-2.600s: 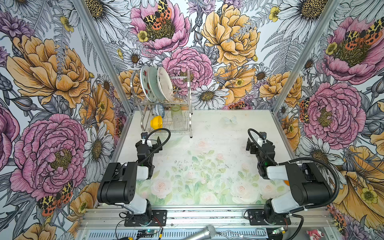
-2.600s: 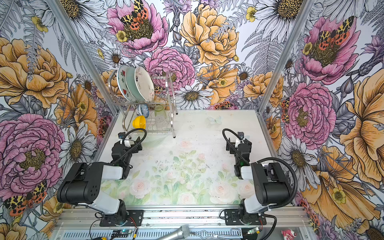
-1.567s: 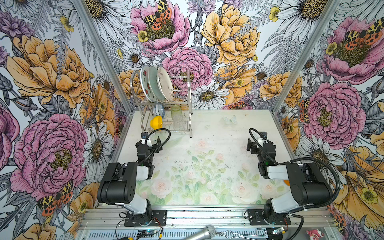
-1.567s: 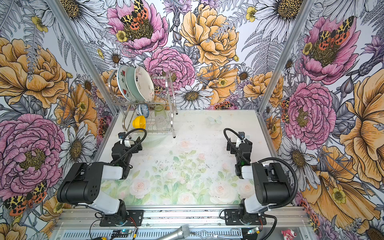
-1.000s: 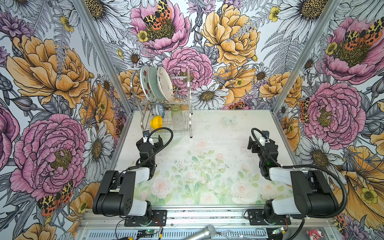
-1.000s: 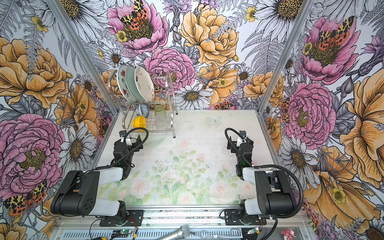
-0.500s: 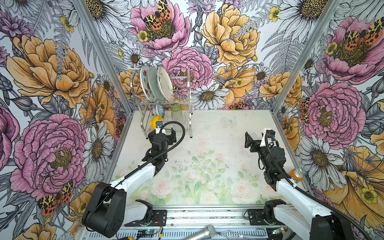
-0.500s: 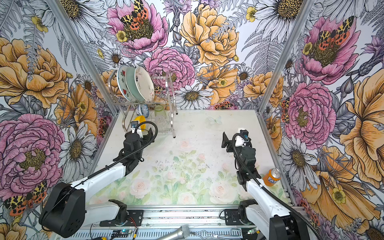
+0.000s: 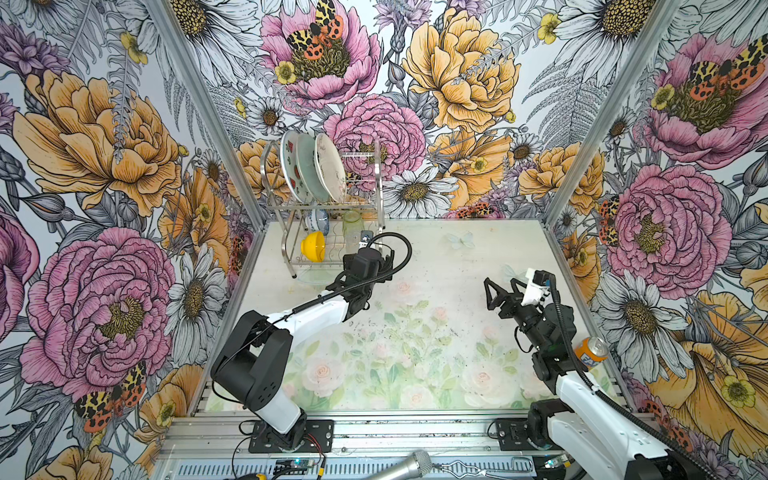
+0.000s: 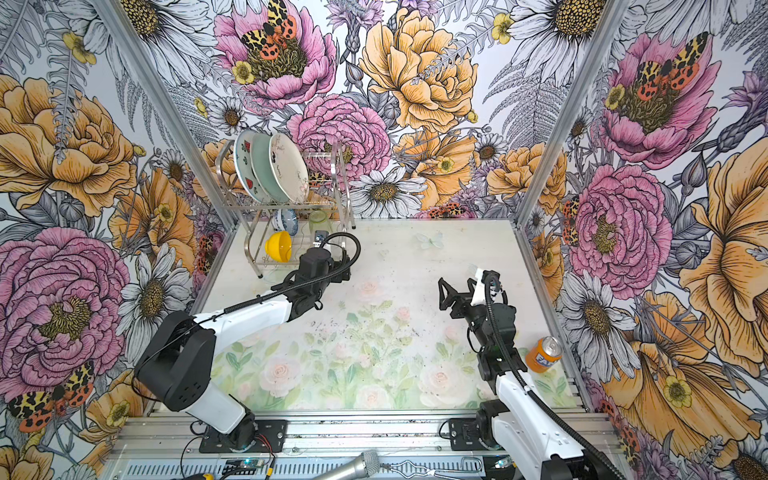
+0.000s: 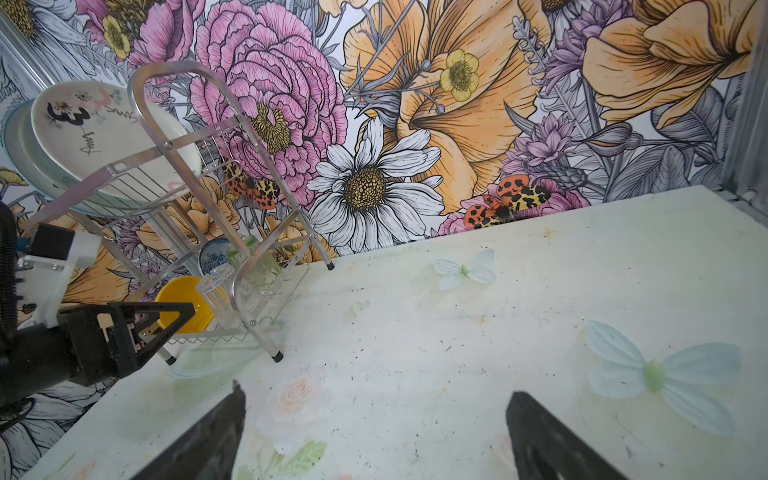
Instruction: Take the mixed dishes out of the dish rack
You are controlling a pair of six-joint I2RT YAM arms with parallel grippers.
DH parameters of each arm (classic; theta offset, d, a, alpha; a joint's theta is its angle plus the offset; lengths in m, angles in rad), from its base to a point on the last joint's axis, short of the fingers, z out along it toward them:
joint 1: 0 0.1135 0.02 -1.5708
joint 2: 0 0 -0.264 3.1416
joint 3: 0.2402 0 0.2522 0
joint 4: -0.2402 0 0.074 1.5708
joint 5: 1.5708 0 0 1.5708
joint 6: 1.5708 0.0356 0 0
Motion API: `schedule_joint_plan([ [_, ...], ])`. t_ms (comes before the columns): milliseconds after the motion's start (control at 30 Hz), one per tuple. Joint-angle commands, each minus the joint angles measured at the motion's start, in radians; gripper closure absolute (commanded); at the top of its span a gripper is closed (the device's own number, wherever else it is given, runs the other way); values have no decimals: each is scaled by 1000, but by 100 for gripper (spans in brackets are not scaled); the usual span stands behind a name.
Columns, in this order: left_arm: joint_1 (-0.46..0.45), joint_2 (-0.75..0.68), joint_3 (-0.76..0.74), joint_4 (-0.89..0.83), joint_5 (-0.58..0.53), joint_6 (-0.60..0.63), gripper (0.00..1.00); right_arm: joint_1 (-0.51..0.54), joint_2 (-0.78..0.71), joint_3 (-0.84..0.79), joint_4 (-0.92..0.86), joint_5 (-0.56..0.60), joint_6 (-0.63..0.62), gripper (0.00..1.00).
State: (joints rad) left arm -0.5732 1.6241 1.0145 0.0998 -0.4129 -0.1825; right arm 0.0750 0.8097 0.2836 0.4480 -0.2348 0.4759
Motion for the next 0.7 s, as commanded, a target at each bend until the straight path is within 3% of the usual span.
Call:
schedule_joint_plan([
  [0,-7,37,55,-17,72,-44,6,-64,-44,-12,-11,-38,160,1],
  [133,-6,92,113,-29,80,-51,12,-131,-51,-29,-18,-108,267,0],
  [300,-10,174,198,-61,56,-46,21,-140,-37,-42,-33,-149,264,0],
  [467,-17,269,274,-99,-8,-37,25,-140,-86,-75,-54,-115,254,1],
  [667,-19,353,353,-138,-10,-19,41,-141,-124,-95,-82,-109,249,0],
])
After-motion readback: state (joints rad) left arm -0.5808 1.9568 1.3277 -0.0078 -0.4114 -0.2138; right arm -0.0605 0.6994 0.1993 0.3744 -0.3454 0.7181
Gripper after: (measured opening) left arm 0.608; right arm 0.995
